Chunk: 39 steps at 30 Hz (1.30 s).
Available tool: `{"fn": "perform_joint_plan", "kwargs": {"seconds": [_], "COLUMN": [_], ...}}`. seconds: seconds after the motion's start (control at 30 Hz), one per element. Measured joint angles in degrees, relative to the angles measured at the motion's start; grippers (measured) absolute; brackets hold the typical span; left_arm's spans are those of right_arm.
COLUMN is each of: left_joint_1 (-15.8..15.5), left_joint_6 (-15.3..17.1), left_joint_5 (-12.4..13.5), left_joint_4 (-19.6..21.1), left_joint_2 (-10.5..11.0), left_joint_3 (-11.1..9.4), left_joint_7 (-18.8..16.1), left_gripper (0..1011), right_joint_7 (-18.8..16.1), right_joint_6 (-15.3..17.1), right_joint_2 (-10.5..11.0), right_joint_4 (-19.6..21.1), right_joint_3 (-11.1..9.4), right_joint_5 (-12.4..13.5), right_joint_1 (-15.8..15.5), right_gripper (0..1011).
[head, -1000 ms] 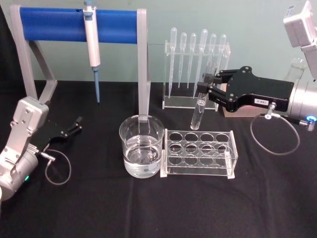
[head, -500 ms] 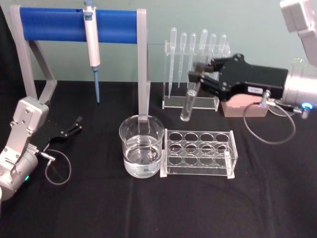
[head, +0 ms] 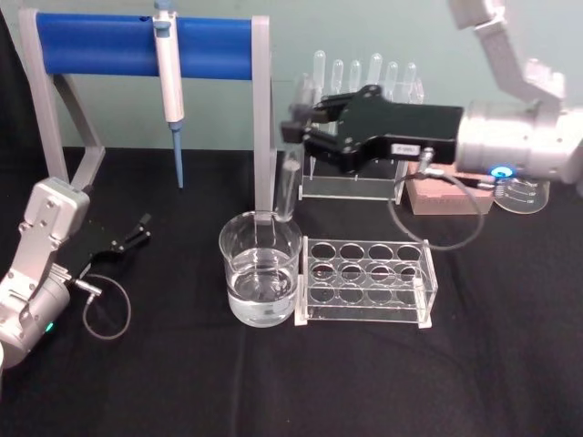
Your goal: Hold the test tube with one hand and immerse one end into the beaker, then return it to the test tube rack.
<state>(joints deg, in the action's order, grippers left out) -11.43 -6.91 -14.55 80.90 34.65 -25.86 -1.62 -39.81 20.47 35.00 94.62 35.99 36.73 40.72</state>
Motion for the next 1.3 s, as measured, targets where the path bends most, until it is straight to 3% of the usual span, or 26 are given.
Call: {"fn": "perform_joint_plan", "kwargs": {"seconds": [0.23,0.57,0.83,1.3], "left_joint_1": [0.0,0.0,0.0,0.0], "left_joint_6": [0.0,0.0,0.0,0.0], "left_joint_5": [0.0,0.0,0.0,0.0], "left_joint_4": [0.0,0.0,0.0,0.0], "left_joint_2": [0.0,0.0,0.0,0.0], "left_joint_3": [0.0,0.0,0.0,0.0], "left_joint_7": [0.0,0.0,0.0,0.0], "left_gripper": [1000,1000,1000,1000], "right_joint_7": [0.2,0.2,0.4,1.0], "right_joint_6": [-0.1,-3.3,-6.4,-8.6], "right_joint_2": [-1.9,-3.8,-4.8,-6.3], "right_joint_4": [-3.0,-8.2,-10.2,-12.6], "right_joint_3": [3.0,6.2,7.3,7.6], "right_joint_5": [-0.2,-1.5,-3.7,-7.3], "right_joint_1": [0.9,1.1,-0.6,-3.0], "right_gripper": [231,231,231,233]}}
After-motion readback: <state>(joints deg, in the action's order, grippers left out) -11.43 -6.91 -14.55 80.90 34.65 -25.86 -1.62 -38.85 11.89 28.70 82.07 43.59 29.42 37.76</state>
